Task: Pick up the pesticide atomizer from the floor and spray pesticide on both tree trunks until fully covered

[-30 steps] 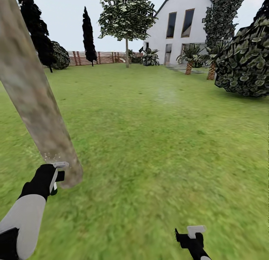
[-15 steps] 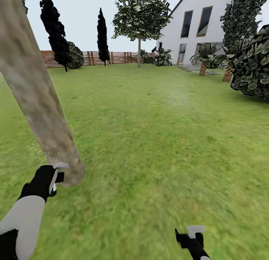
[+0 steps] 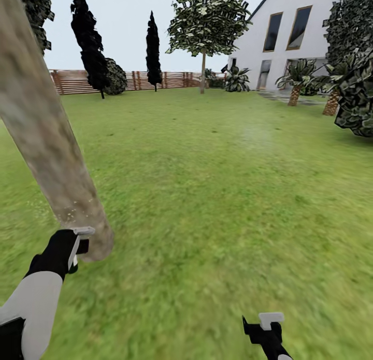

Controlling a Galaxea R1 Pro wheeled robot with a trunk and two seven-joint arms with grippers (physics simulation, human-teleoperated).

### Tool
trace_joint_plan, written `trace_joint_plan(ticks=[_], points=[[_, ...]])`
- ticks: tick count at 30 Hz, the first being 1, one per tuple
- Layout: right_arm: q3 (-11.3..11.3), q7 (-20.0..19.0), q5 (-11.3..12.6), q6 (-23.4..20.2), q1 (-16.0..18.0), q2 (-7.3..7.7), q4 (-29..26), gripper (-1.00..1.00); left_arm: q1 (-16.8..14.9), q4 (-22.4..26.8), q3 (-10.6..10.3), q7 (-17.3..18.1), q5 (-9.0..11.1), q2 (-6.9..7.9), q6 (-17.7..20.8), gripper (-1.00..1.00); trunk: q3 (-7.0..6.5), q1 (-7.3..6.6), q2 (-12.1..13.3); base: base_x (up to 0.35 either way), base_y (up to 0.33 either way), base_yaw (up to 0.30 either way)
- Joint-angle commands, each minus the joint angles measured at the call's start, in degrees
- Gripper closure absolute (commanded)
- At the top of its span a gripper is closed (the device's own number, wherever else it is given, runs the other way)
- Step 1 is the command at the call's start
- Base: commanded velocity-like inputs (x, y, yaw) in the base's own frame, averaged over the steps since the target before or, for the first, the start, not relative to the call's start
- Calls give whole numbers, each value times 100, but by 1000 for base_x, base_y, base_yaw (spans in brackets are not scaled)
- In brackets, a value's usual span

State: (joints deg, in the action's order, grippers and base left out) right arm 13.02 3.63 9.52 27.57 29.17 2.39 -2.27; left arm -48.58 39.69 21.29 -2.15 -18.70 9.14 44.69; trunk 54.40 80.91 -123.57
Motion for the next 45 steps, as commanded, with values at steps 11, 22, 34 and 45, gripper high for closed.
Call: trace_joint_plan(ticks=[11, 22, 34, 45], points=[[51, 11, 49, 12, -1, -2, -1, -100, 33, -53, 32, -40, 29, -30, -4, 100, 5, 1, -2, 170, -240, 188], [51, 14, 51, 12, 0, -1, -1, -100, 594, -309, 119, -57, 63, 14, -605, 100, 5, 1, -2, 184, -237, 213], [50, 11, 58, 12, 1, 7, -1, -100, 692, -305, 507, -48, 76, -165, -769, 100, 5, 1, -2, 195, -209, 87], [51, 14, 58, 12, 0, 7, -1, -100, 692, -312, 507, -49, 52, -183, -904, 100, 5, 1, -2, 114, -255, 179]])
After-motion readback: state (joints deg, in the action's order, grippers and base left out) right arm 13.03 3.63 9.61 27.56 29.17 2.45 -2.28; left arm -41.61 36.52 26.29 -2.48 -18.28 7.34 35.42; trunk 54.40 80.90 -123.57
